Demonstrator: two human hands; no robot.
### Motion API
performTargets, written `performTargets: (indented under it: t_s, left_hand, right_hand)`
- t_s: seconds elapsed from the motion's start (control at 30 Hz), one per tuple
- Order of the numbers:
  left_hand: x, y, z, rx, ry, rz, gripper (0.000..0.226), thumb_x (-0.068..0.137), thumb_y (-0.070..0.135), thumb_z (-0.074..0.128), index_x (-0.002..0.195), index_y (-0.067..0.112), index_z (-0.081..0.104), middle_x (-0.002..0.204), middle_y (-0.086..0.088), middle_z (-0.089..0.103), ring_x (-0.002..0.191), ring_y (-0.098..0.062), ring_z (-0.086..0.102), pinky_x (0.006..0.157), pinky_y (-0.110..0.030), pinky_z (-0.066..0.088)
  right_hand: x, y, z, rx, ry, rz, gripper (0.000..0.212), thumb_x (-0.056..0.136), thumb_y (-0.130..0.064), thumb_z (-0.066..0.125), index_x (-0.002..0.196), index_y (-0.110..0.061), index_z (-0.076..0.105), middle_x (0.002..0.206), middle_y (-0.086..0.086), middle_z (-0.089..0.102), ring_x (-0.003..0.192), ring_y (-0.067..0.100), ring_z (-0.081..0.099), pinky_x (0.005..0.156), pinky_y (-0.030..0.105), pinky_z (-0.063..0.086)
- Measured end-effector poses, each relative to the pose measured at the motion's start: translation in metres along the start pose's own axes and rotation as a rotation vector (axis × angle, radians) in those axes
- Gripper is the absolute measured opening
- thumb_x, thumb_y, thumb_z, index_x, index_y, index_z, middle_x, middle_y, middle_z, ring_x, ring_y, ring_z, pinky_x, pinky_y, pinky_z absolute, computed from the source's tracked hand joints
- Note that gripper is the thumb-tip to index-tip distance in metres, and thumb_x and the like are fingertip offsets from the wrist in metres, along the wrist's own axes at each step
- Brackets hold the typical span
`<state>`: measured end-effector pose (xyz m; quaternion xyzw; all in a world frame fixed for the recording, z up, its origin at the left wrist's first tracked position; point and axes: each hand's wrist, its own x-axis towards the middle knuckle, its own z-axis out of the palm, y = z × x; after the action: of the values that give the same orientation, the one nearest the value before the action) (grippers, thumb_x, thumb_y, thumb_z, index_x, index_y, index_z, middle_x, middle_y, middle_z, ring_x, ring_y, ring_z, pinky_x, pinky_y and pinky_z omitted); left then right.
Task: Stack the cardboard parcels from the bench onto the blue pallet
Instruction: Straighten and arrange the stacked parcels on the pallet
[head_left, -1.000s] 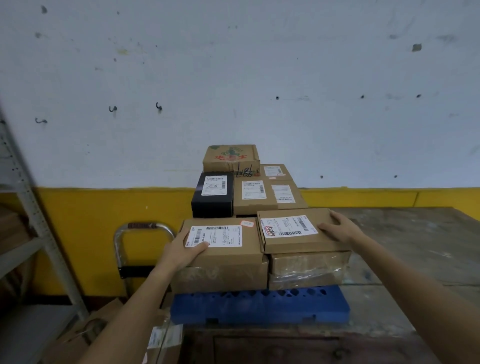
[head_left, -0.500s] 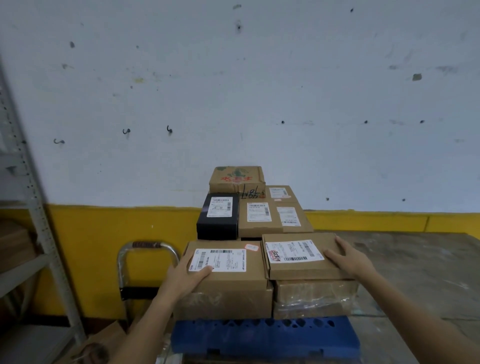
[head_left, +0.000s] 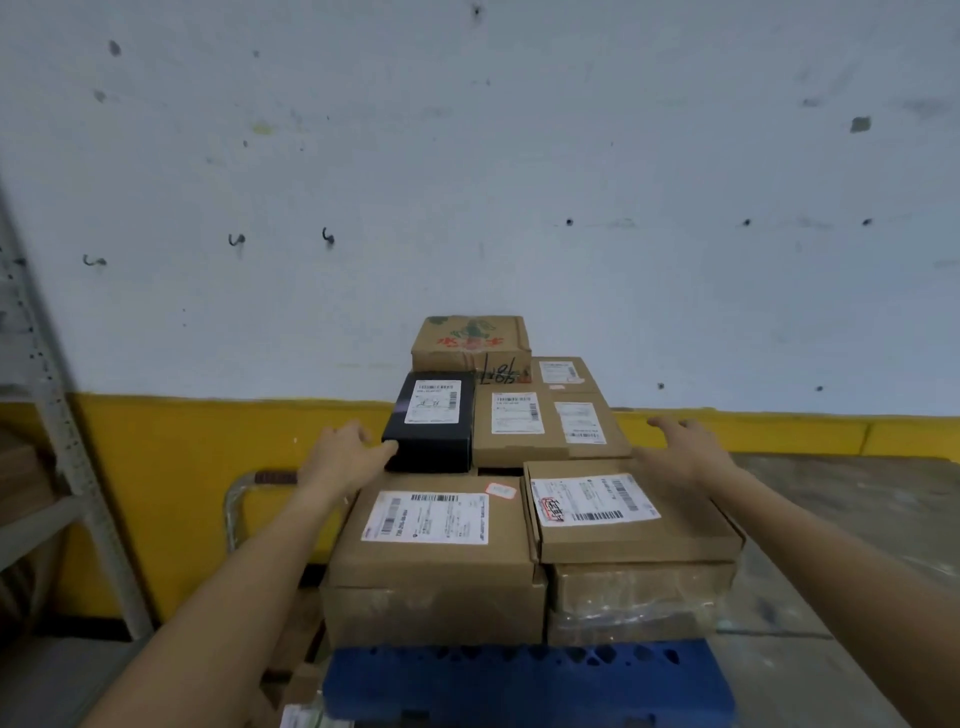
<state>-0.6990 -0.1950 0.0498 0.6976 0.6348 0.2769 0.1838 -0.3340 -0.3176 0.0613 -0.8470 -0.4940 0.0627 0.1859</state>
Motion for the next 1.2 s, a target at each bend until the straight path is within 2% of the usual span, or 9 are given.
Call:
performTargets:
  t_s: [0.07,0.17,0.33,0.47,0.6,0.73,0.83,1.0,1.2]
  left_hand:
    - [0.025,0.008,0.001,-0.024,0.050,0.057,0.053,0.085,0.048,0.058,0.123,0.013,0.050,0.128,-0.011,0.054,0.110,-0.027,0.054,0.084,-0.035,0.047]
    - [0.065,0.017,0.008,-0.015,0.051,0.110,0.065,0.086,0.051,0.057,0.138,0.017,0.038,0.139,-0.013,0.046,0.122,-0.030,0.048,0.087,-0.036,0.044]
    - [0.138,0.027,0.029,-0.065,-0.056,0.116,0.074,0.087,0.053,0.053,0.147,0.023,0.022,0.148,-0.017,0.033,0.130,-0.036,0.041,0.101,-0.041,0.040]
    - [0.181,0.029,0.056,-0.146,-0.145,0.160,0.077,0.089,0.052,0.050,0.150,0.026,0.012,0.150,-0.016,0.032,0.132,-0.033,0.039,0.104,-0.042,0.037]
    - [0.217,0.028,0.072,-0.219,-0.203,0.175,0.078,0.091,0.051,0.049,0.151,0.026,0.006,0.151,-0.016,0.030,0.136,-0.032,0.035,0.108,-0.041,0.032]
    - [0.248,0.041,0.077,-0.315,-0.208,0.192,0.072,0.095,0.041,0.048,0.151,0.026,0.006,0.152,-0.013,0.031,0.138,-0.031,0.033,0.110,-0.039,0.030]
    - [0.261,0.048,0.083,-0.378,-0.217,0.178,0.066,0.096,0.043,0.045,0.151,0.031,0.009,0.152,-0.006,0.033,0.138,-0.029,0.034,0.109,-0.039,0.030]
    - [0.263,0.048,0.093,-0.445,-0.197,0.167,0.046,0.095,0.043,0.046,0.140,0.035,0.037,0.148,-0.002,0.040,0.132,-0.025,0.039,0.101,-0.031,0.032]
    - [0.259,0.054,0.096,-0.366,-0.176,0.211,0.065,0.084,0.044,0.065,0.140,0.031,0.036,0.141,-0.005,0.047,0.127,-0.026,0.046,0.093,-0.028,0.038]
  right_hand:
    - [0.022,-0.018,0.004,0.093,0.005,-0.037,0.066,0.088,-0.050,0.050,0.145,-0.024,0.029,0.146,0.020,0.031,0.130,0.036,0.038,0.105,0.044,0.036]
    - [0.056,-0.047,0.014,0.182,-0.019,-0.058,0.065,0.090,-0.044,0.051,0.145,-0.020,0.028,0.143,0.021,0.038,0.122,0.035,0.048,0.102,0.041,0.041]
    - [0.109,-0.070,0.037,0.204,-0.042,0.011,0.065,0.091,-0.045,0.050,0.146,-0.023,0.024,0.149,0.020,0.030,0.128,0.036,0.043,0.106,0.043,0.036]
    - [0.148,-0.052,0.050,0.233,-0.021,0.103,0.061,0.093,-0.036,0.051,0.145,-0.016,0.028,0.147,0.015,0.037,0.132,0.033,0.039,0.107,0.042,0.036]
    - [0.180,-0.032,0.057,0.234,-0.031,0.170,0.062,0.092,-0.038,0.052,0.145,-0.017,0.028,0.148,0.013,0.037,0.134,0.031,0.037,0.105,0.041,0.035]
    - [0.206,-0.025,0.062,0.362,-0.079,0.196,0.062,0.093,-0.037,0.052,0.146,-0.017,0.027,0.148,0.014,0.038,0.133,0.032,0.040,0.105,0.042,0.036]
    - [0.223,-0.027,0.072,0.417,-0.120,0.187,0.059,0.094,-0.035,0.050,0.145,-0.017,0.028,0.147,0.013,0.038,0.130,0.031,0.042,0.106,0.041,0.037]
    - [0.245,-0.035,0.090,0.377,-0.174,0.136,0.057,0.095,-0.030,0.047,0.147,-0.016,0.025,0.146,0.011,0.039,0.126,0.026,0.046,0.100,0.033,0.037]
    - [0.255,-0.034,0.095,0.398,-0.209,0.144,0.058,0.096,-0.028,0.046,0.148,-0.017,0.022,0.143,0.013,0.042,0.118,0.027,0.051,0.095,0.032,0.040]
